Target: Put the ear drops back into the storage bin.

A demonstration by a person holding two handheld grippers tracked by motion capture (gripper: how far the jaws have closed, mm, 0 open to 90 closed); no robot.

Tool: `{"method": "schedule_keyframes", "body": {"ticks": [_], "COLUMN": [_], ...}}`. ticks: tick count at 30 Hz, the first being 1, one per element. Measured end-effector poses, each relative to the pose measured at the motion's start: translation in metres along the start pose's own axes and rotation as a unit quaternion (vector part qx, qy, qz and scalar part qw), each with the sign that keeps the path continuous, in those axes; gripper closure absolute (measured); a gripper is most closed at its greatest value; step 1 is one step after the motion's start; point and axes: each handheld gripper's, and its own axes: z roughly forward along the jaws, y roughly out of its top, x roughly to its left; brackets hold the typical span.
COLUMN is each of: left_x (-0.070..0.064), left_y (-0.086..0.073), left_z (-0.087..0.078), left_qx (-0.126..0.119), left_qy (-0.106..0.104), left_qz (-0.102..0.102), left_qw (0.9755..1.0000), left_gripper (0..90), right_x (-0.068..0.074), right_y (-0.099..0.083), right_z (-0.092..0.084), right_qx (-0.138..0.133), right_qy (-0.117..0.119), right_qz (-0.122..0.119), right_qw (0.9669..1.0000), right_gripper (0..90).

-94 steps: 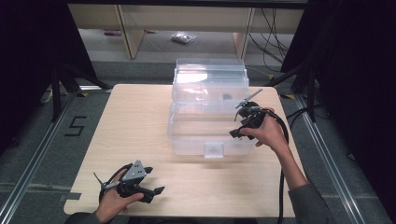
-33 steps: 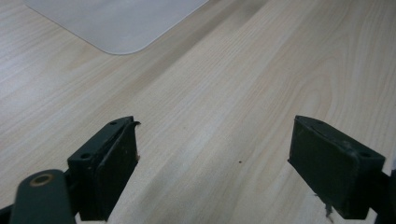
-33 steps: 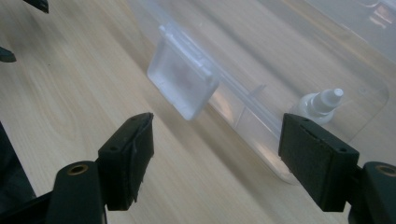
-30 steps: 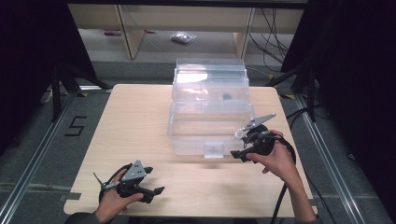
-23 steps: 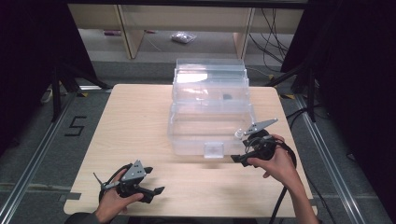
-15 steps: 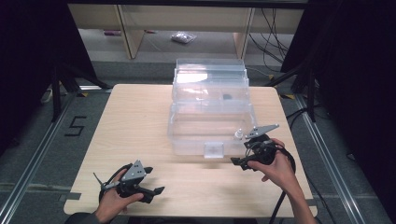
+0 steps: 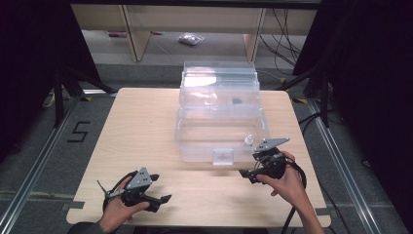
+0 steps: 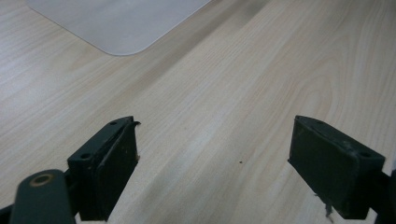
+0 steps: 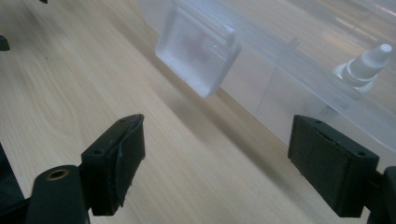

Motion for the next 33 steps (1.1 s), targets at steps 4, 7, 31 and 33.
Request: {"method": "schedule_keyframes", "body": {"ticks": [4,7,31,33], "left_x": [0.0,0.0,0.0,0.0], "left_y": [0.0,0.0,0.0,0.0], "left_z": [0.0,0.0,0.0,0.0], "left_qx": [0.003,0.002,0.0,0.001], "left_qy": [0.0,0.0,0.003,0.002], "left_qz": [0.004,0.003,0.0,-0.001], "left_qw": [1.0,1.0,1.0,1.0], "left_gripper": [14.8,14.9,14.9,14.9], "right_x": [0.003,0.003,0.002,0.001], "right_y": [-0.005,-0.008,-0.038,-0.041], "right_z": [0.002,0.003,0.01,0.008], "right_qx": [-0.015,-0.011,-0.029,-0.021], "right_qy": [-0.003,-0.003,-0.001,0.002], "right_qz": [0.002,-0.01,0.015,0.016], "right_qw": [0.9999,0.9999,0.9995,0.9997], "right_gripper": [19.5,19.5,19.1,19.0]}}
